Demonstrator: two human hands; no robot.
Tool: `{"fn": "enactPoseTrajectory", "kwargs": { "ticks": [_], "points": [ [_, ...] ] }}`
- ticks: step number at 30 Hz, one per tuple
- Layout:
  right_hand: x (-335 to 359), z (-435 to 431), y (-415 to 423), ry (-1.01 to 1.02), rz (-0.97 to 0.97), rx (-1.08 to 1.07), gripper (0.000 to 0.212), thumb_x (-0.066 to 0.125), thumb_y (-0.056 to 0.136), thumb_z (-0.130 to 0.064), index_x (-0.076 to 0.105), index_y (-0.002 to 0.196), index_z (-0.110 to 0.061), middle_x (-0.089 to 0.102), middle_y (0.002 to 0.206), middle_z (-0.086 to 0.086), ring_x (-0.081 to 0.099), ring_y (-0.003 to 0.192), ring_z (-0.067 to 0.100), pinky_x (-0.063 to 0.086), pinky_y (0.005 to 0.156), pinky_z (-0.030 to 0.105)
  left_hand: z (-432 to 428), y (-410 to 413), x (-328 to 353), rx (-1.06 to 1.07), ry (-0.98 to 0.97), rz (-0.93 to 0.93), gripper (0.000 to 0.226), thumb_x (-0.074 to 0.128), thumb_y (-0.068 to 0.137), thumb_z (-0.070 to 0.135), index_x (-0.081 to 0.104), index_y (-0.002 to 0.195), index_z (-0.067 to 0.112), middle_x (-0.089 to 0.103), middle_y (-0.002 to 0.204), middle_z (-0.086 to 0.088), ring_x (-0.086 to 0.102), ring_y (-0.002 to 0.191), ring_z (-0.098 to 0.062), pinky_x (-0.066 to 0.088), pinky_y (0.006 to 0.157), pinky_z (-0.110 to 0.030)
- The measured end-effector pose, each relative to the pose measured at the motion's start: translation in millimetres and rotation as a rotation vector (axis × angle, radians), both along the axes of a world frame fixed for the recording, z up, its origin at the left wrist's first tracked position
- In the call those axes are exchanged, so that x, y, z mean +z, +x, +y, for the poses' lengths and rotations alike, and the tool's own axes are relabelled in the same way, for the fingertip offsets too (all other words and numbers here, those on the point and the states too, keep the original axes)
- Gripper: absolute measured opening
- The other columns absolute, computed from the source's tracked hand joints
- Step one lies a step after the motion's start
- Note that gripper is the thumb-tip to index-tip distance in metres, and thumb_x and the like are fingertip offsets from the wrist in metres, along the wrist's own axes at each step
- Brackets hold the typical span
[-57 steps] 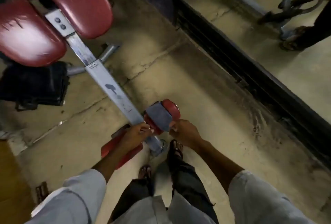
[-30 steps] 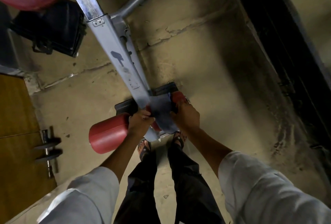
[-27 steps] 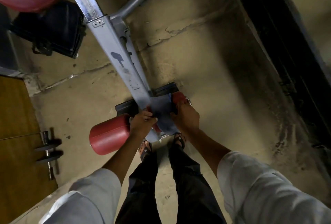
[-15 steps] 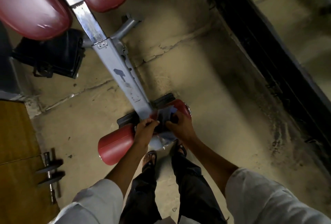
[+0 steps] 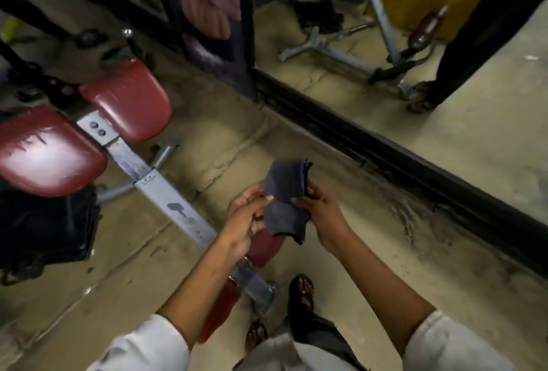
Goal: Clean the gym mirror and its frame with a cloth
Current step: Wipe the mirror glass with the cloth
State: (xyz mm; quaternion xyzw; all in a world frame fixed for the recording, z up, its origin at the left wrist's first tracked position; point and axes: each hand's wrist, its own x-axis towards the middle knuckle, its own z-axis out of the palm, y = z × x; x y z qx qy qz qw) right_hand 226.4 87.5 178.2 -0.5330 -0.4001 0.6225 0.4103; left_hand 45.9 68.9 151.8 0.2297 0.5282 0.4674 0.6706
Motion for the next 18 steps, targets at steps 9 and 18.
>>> {"fn": "enactPoseTrajectory", "kwargs": {
  "ticks": [9,18],
  "points": [
    [126,-44,101,0.411,-0.098,-0.104,0.028,0.042,0.089,0.014,0.065,0.079,0.001,0.070,0.127,0.016,0.071,0.116,0.021,0.058,0.089,0.027,16,93,124,-0.349,0.297,0.017,0.036,0.042,0.104,0.003,0.069,0.083,0.013,0.074,0.123,-0.019,0.073,0.100,-0.033,0.059,0.075,-0.038],
    [205,-92,252,0.567,-0.274,-0.300,0.032,0.046,0.090,0.011,0.073,0.084,-0.007,0.070,0.123,0.010,0.065,0.119,0.019,0.054,0.095,0.024,7,240,211,-0.717,0.508,0.105,0.030,0.066,0.103,0.018,0.067,0.132,0.010,0.078,0.123,-0.011,0.075,0.110,-0.021,0.063,0.079,-0.028]
  ]
}}
